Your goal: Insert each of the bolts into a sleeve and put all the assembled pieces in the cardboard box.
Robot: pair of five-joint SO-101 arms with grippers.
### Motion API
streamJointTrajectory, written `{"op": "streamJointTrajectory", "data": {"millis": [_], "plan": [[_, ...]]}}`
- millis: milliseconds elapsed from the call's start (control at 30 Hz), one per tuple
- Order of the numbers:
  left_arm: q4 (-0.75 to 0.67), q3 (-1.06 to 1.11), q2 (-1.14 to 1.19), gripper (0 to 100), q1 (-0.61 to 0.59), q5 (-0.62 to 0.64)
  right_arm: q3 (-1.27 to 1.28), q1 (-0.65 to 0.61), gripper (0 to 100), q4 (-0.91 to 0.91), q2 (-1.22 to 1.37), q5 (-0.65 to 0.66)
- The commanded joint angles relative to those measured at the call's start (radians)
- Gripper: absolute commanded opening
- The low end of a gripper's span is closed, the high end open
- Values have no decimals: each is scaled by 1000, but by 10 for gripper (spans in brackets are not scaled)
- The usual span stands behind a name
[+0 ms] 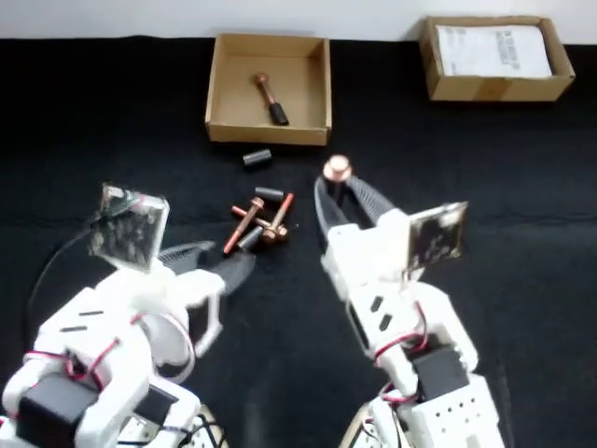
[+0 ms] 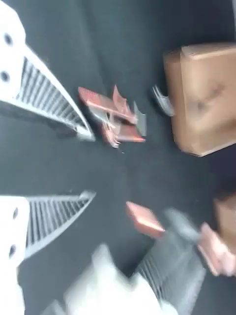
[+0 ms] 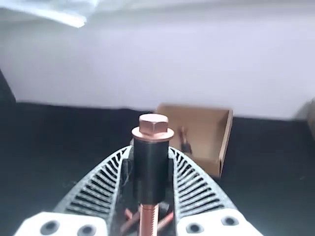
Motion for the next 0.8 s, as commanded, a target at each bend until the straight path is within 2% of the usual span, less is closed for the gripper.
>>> {"op": "streamJointTrajectory", "data": {"millis": [0, 233, 367, 533, 767], "plan": [[3, -18, -19, 27, -113, -32, -257, 28, 6, 2, 196, 5], [-2, 1, -21, 8, -295, -35, -593, 28, 6, 2, 576, 9], [-164, 147, -27, 8, -441, -38, -805, 44, 6, 2, 805, 11], [-516, 421, -27, 8, -559, -35, -1089, 85, 6, 2, 1138, 5], [-1168, 912, -27, 8, -573, -34, -1466, 143, 6, 2, 1560, 40]]}}
